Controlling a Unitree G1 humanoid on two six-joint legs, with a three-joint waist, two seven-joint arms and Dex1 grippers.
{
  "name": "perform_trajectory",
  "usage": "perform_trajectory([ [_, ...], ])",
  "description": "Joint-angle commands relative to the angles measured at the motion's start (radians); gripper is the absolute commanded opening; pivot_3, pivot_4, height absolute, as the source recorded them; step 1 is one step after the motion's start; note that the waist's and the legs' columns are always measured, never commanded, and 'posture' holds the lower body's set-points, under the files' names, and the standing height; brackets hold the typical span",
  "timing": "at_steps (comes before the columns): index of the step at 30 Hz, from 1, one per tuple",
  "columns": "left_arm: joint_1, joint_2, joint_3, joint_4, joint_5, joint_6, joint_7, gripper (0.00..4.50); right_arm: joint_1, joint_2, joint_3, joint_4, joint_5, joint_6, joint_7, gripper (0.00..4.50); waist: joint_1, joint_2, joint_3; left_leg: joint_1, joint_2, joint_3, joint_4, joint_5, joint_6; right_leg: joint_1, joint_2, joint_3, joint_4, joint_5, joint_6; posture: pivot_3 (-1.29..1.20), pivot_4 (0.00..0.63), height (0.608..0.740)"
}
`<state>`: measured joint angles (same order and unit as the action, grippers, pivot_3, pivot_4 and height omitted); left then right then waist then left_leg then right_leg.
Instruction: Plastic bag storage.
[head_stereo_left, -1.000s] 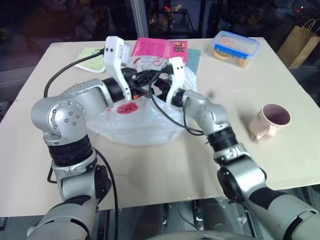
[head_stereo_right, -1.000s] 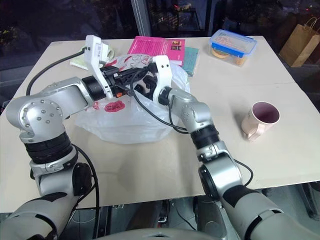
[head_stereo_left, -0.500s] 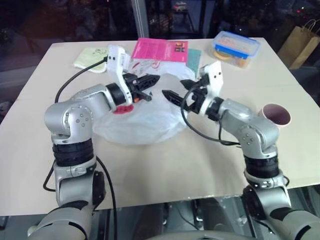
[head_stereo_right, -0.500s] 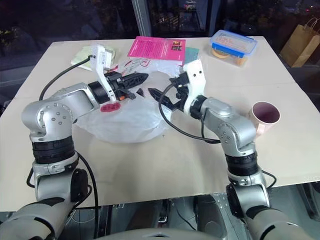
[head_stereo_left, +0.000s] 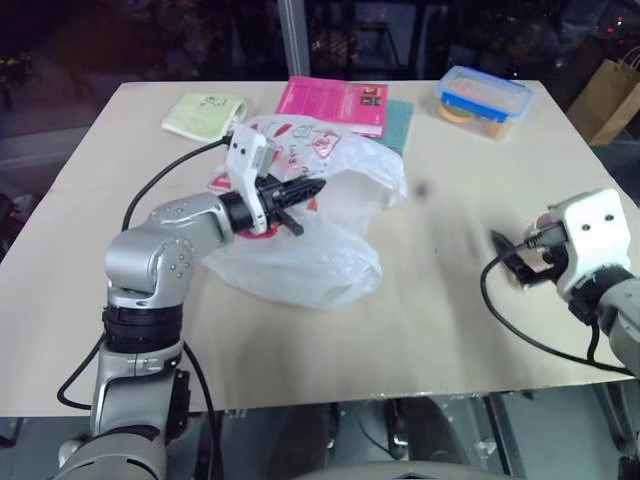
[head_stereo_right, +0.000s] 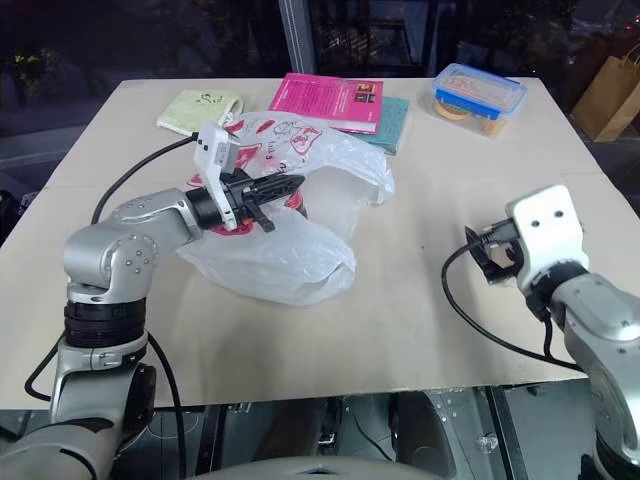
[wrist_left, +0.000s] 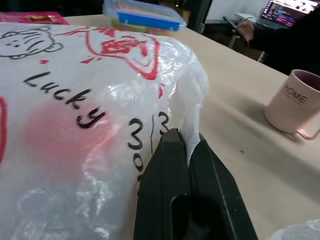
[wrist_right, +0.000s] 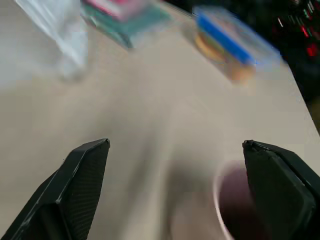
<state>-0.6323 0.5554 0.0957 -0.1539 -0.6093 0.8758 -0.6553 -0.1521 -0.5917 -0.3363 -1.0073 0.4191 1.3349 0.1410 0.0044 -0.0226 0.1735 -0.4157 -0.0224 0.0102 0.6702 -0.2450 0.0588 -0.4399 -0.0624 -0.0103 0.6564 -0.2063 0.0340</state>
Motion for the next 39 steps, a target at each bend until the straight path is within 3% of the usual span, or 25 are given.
perform_trajectory([
  [1, -0.038, -0.007, -0.005, 0.014, 0.011, -0.041, -0.016, 0.00, 0.042, 0.067, -0.010, -0.040, 0.048, -0.005, -0.202, 4.47, 0.001, 0.000, 0.000, 0.000, 0.000, 0.000, 0.001, 0.000, 0.000, 0.000, 0.000, 0.000, 0.000, 0.000, 0.000, 0.00, 0.150, 0.740],
  [8, -0.072, -0.031, -0.011, 0.044, 0.020, -0.059, -0.007, 0.00, 0.170, 0.182, 0.053, -0.040, 0.136, -0.067, -0.545, 4.47, 0.008, 0.000, 0.000, 0.000, 0.000, 0.001, 0.001, 0.001, -0.001, 0.000, 0.000, 0.001, 0.000, 0.000, 0.000, 0.00, 0.150, 0.740],
  [12, -0.082, -0.032, -0.005, 0.034, 0.019, -0.050, 0.001, 0.00, 0.203, 0.280, 0.048, -0.040, 0.100, -0.077, -0.589, 4.47, 0.007, -0.001, 0.000, 0.000, 0.000, 0.001, 0.001, 0.000, 0.000, 0.000, 0.005, 0.001, 0.000, 0.000, 0.000, 0.00, 0.150, 0.740],
  [17, -0.085, -0.029, 0.002, 0.007, 0.011, -0.034, 0.018, 0.00, 0.195, 0.326, 0.019, -0.029, 0.041, -0.083, -0.555, 4.47, 0.006, -0.001, 0.000, 0.001, 0.002, 0.002, 0.001, 0.000, 0.000, 0.000, 0.008, 0.001, 0.000, 0.000, 0.000, 0.00, 0.150, 0.740],
  [20, -0.084, -0.024, 0.007, -0.001, 0.009, -0.029, 0.023, 0.00, 0.180, 0.318, 0.019, 0.002, 0.010, -0.105, -0.514, 3.63, 0.005, 0.000, 0.000, 0.001, 0.002, 0.002, 0.001, 0.000, 0.000, 0.000, 0.008, 0.002, 0.000, 0.000, 0.000, 0.00, 0.150, 0.740],
  [27, -0.081, -0.018, 0.010, -0.001, 0.010, -0.030, 0.033, 0.00, 0.174, 0.303, 0.048, 0.064, -0.048, -0.182, -0.420, 0.45, 0.006, 0.000, 0.000, 0.001, 0.002, 0.003, 0.001, 0.000, 0.000, 0.000, 0.009, 0.002, 0.000, 0.000, 0.000, 0.00, 0.150, 0.740],
  [34, -0.082, -0.016, 0.016, -0.001, 0.004, -0.027, 0.033, 0.00, 0.131, 0.295, 0.072, 0.033, -0.003, -0.225, -0.276, 0.30, 0.003, 0.000, 0.000, 0.001, 0.002, 0.003, 0.001, 0.000, 0.000, 0.000, 0.009, 0.002, 0.000, 0.000, 0.000, 0.00, 0.150, 0.740],
  [39, -0.081, 0.017, 0.039, -0.028, -0.047, 0.002, -0.022, 0.00, -0.040, 0.258, 0.200, 0.069, 0.143, -0.215, -0.065, 0.30, -0.018, 0.000, 0.000, 0.001, 0.003, 0.003, 0.001, 0.000, 0.000, 0.000, 0.009, 0.002, 0.000, 0.000, 0.000, 0.00, 0.150, 0.740],
])
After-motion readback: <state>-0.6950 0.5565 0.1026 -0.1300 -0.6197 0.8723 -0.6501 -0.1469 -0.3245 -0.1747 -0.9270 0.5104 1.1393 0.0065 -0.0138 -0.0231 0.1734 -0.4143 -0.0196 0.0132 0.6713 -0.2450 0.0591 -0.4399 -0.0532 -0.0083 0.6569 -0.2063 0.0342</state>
